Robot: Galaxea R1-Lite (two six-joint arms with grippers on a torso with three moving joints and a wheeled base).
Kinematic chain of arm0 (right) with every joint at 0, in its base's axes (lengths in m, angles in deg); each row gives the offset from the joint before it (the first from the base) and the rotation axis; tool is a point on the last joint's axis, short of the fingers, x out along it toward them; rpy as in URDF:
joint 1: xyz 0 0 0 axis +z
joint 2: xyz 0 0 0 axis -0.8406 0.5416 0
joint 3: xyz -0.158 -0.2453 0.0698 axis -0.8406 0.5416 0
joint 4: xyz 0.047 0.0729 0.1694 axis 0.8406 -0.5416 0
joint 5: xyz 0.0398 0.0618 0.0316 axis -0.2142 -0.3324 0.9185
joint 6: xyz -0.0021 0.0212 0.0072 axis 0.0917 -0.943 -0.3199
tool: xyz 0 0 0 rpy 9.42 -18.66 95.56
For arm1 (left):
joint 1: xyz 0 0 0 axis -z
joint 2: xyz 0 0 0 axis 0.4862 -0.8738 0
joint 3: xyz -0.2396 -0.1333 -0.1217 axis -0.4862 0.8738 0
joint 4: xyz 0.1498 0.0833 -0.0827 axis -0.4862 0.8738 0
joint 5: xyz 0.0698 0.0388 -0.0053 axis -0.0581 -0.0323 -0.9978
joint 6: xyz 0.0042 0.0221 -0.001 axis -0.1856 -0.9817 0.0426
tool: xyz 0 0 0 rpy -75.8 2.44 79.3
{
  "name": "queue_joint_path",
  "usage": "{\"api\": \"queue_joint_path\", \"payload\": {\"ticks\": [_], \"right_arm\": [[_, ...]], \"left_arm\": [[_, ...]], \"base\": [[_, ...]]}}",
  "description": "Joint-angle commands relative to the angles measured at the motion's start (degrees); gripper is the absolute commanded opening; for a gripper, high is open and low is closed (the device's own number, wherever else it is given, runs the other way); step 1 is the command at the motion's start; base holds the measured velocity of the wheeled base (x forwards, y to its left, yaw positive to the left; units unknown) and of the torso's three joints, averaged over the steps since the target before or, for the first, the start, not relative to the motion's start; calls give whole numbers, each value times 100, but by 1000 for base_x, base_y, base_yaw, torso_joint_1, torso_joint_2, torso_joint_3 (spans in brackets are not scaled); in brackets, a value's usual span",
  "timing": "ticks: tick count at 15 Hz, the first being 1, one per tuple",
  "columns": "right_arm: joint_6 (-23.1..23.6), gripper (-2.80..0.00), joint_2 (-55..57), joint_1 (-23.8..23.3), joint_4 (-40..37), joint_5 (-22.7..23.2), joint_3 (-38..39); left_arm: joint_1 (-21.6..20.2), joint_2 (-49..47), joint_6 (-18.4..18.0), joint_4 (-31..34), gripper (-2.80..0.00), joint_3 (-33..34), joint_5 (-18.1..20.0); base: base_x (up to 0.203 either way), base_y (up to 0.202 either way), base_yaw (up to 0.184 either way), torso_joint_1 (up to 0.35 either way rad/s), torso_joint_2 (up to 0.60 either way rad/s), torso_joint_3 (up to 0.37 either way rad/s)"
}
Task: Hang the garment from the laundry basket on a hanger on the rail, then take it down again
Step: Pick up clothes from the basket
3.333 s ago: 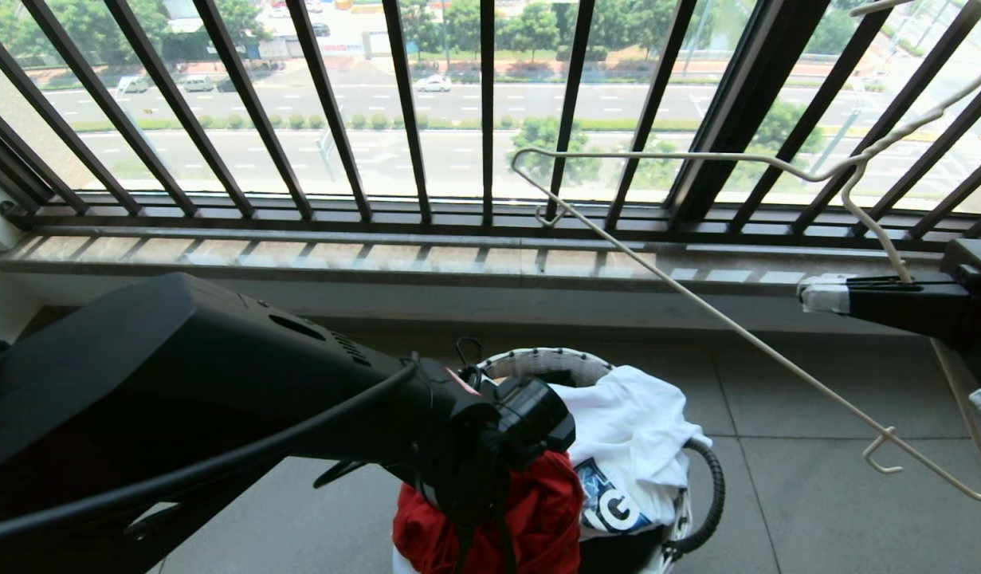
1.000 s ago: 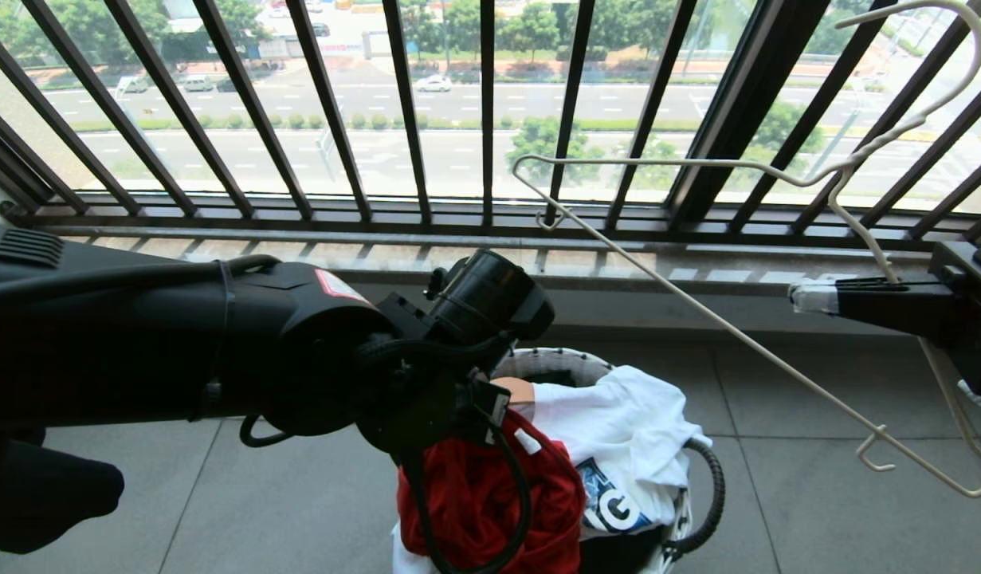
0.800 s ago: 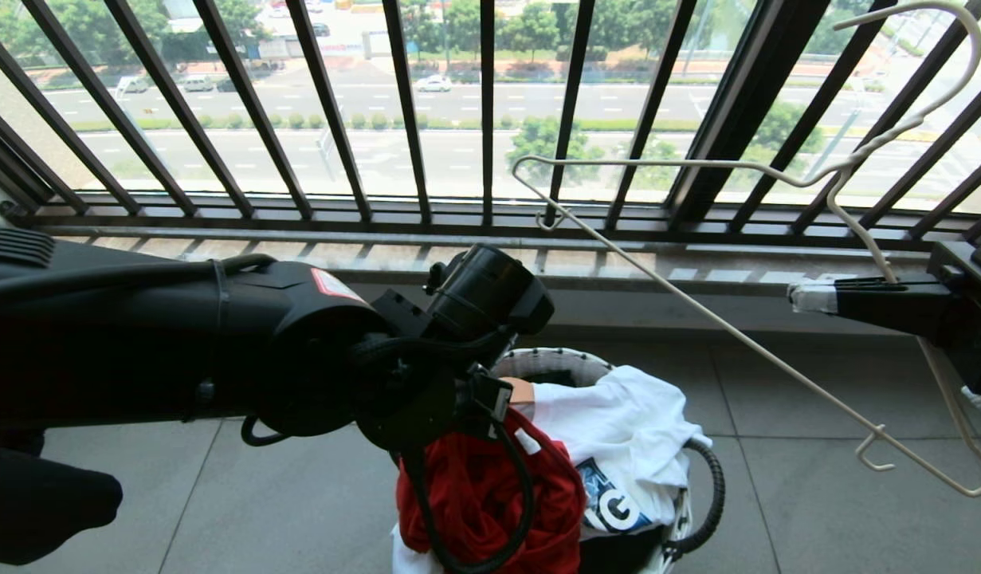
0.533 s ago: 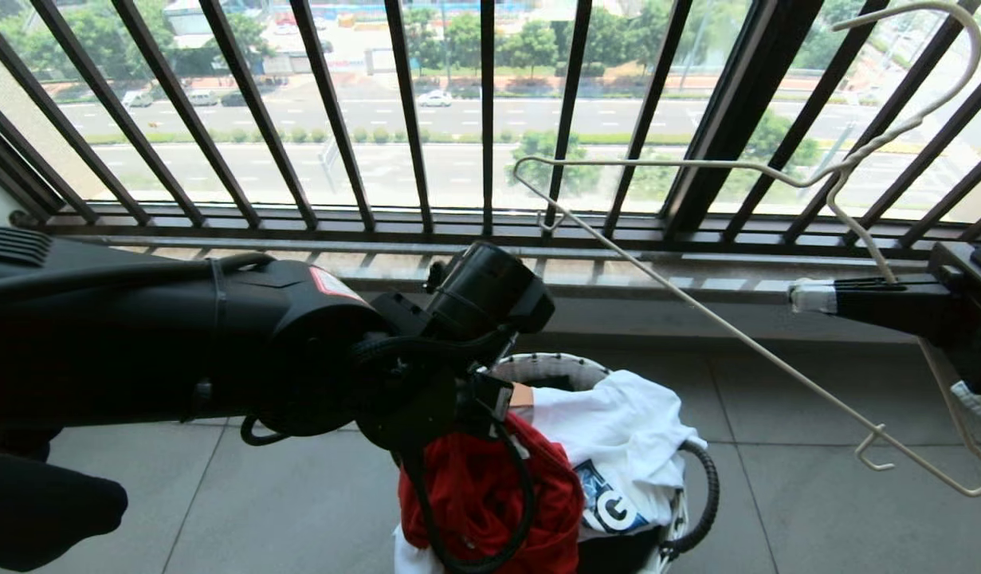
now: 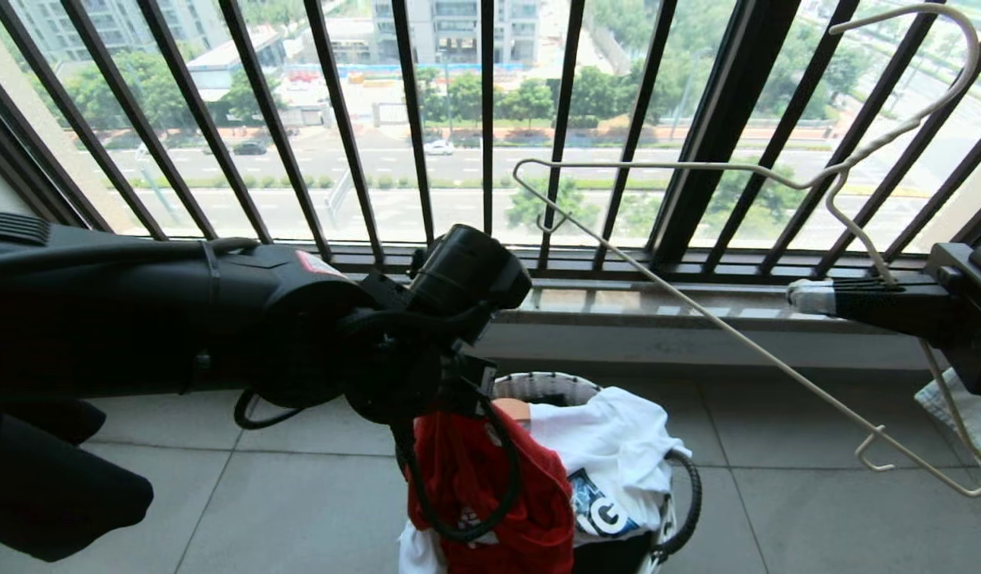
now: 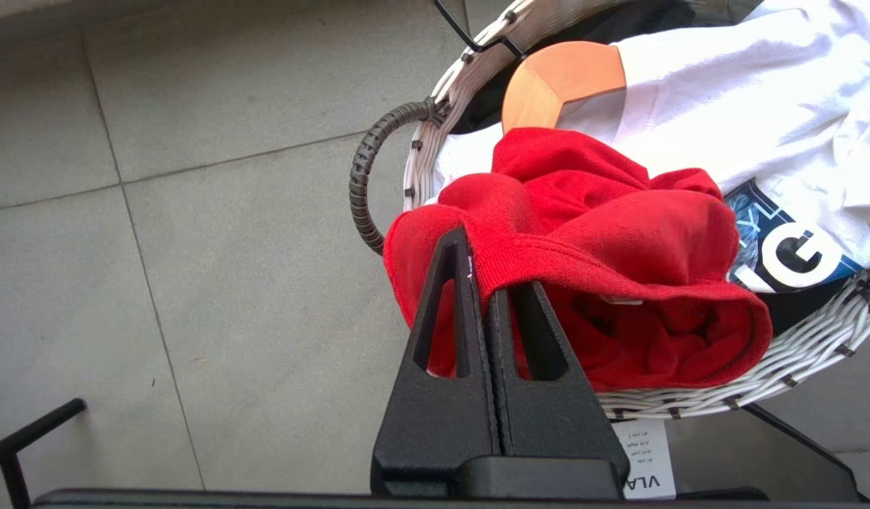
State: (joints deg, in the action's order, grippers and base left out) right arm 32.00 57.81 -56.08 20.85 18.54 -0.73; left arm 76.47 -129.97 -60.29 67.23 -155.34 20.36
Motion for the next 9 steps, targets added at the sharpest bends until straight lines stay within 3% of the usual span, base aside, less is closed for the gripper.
{"api": "queue_joint_path", "payload": {"ticks": [1, 9], "right_arm": [[6, -280, 105, 2, 4, 22, -25], [-11, -280, 168, -139, 4, 22, -78]], "left_arm": [[-27, 4, 21, -2, -280, -43, -19], [-193, -154, 29, -37, -280, -184, -27]], "base": [[0, 0, 0, 3, 0, 210], [0, 0, 0, 1, 3, 204]]}}
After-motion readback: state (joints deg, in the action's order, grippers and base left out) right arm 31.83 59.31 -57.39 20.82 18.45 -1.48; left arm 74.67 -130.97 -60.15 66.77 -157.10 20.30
